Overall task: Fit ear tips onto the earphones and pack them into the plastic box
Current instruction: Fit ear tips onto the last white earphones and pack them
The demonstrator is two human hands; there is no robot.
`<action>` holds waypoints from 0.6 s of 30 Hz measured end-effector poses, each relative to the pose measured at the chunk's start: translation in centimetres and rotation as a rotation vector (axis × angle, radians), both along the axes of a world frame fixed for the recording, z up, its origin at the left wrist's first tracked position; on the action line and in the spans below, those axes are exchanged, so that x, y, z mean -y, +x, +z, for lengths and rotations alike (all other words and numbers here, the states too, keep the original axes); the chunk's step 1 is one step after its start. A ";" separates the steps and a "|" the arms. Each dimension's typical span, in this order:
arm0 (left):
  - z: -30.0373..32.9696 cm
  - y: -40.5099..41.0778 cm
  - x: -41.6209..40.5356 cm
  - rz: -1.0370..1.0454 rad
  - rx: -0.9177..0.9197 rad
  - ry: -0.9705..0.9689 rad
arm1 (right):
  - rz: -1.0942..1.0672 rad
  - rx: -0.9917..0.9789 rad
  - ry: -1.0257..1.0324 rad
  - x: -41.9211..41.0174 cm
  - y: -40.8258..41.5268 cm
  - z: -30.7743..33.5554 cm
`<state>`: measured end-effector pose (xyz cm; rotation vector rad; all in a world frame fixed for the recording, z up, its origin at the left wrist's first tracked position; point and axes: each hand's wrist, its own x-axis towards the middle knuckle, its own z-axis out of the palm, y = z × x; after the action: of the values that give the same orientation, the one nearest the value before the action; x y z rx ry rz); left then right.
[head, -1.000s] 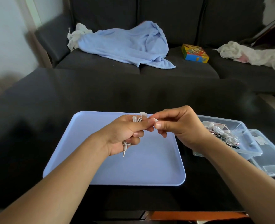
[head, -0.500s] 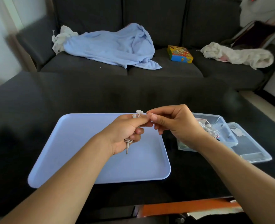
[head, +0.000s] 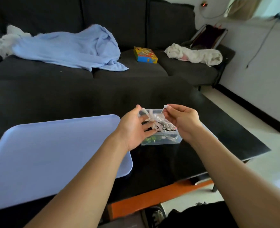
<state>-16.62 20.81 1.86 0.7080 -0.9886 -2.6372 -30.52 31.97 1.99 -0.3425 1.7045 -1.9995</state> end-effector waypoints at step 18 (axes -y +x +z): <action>-3.2 -1.3 0.7 -0.005 0.509 -1.776 | 0.460 -1.077 0.760 1.0 -0.1 -0.8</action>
<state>-17.89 20.11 -1.30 0.7133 -2.6040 -0.6527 -30.62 30.98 1.16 -1.5164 2.4831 -0.6849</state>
